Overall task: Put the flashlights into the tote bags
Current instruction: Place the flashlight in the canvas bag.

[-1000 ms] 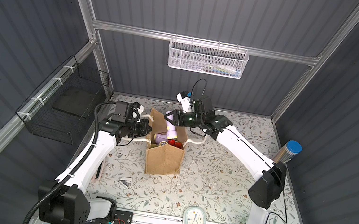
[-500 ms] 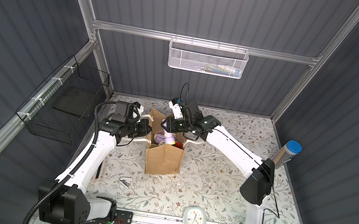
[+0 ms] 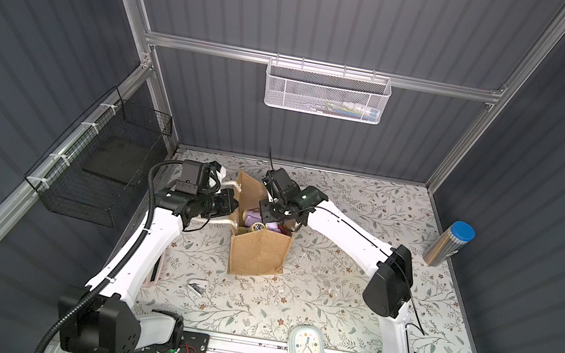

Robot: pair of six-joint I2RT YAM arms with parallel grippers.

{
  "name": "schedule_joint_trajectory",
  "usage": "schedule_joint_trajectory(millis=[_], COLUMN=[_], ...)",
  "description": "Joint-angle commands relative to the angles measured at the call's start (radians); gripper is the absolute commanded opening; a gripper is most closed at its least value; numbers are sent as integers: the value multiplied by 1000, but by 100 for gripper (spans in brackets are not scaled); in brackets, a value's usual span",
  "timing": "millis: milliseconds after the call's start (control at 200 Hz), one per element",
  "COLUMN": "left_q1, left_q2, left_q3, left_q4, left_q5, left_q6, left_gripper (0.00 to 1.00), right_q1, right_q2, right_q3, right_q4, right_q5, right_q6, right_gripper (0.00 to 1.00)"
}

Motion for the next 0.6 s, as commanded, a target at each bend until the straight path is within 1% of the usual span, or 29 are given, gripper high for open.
schedule_joint_trajectory(millis=[0,120,350,595], left_q1=[-3,-3,-3,-3], left_q2=[-28,-28,-21,-18], left_q3=[-7,-6,-9,-10], left_q4=[-6,-6,-1,0], left_q5=[-4,-8,-6,-7], left_q6=[26,27,24,26], left_gripper=[0,0,0,0], right_q1=[-1,-1,-1,-1], right_q2=[28,62,106,136], right_q3=[37,67,88,93], right_q4=[-49,-77,-75,-81], right_q5=[79,113,47,4], right_q6=[31,33,74,94], right_gripper=[0,0,0,1])
